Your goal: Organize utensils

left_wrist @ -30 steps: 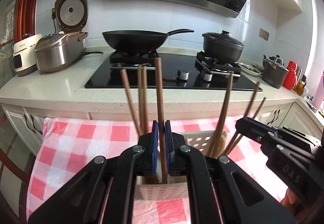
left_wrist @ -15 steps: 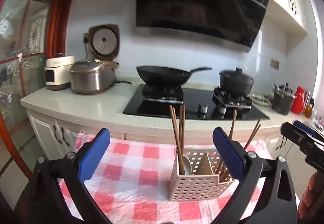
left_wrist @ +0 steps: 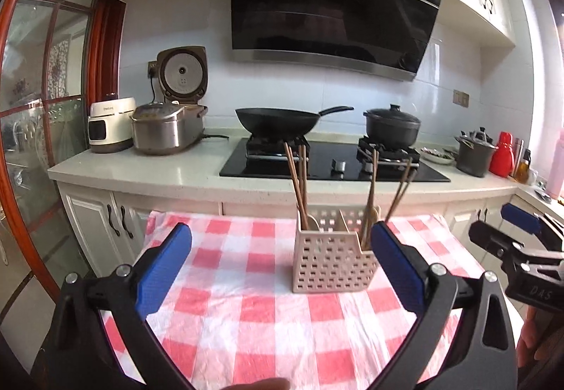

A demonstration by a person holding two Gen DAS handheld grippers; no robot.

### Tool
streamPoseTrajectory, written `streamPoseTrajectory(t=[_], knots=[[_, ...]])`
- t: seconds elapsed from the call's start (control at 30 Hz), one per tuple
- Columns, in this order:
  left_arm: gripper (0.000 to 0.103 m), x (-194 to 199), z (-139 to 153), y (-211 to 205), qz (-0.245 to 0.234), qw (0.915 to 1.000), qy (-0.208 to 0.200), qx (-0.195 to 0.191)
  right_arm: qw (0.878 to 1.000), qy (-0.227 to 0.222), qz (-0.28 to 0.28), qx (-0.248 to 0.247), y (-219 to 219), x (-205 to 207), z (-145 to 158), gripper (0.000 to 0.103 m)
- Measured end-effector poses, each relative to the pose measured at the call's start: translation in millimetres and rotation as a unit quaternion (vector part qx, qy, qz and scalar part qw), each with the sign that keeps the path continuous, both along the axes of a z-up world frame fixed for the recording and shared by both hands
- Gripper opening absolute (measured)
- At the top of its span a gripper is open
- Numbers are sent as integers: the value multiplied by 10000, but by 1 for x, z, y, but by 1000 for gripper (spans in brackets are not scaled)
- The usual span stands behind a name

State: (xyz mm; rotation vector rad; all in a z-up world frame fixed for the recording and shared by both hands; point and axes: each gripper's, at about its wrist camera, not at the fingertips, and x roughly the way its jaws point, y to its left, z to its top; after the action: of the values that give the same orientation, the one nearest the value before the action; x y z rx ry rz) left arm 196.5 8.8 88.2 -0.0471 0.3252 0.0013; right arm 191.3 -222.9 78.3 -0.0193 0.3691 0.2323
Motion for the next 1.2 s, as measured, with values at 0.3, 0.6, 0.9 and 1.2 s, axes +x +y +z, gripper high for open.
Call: streamPoseTrajectory(t=[0.3,0.6,0.9,1.2], knots=[[98,-2,-7,-13,-155,9996,208,65,9997,227,-11,-133,6,-2,-4,85],[98,9,-17,-11,-218,9982,561,-22,9990,452,-62,-15,-2,5,-12,85],[98,9,-18,-17,-332,9977,583,-6,9989,457,-48,-53,0,3,-13,85],[98,9,-18,-16,-339,9977,582,-6,9989,466,-58,-63,-1,2,-12,85]])
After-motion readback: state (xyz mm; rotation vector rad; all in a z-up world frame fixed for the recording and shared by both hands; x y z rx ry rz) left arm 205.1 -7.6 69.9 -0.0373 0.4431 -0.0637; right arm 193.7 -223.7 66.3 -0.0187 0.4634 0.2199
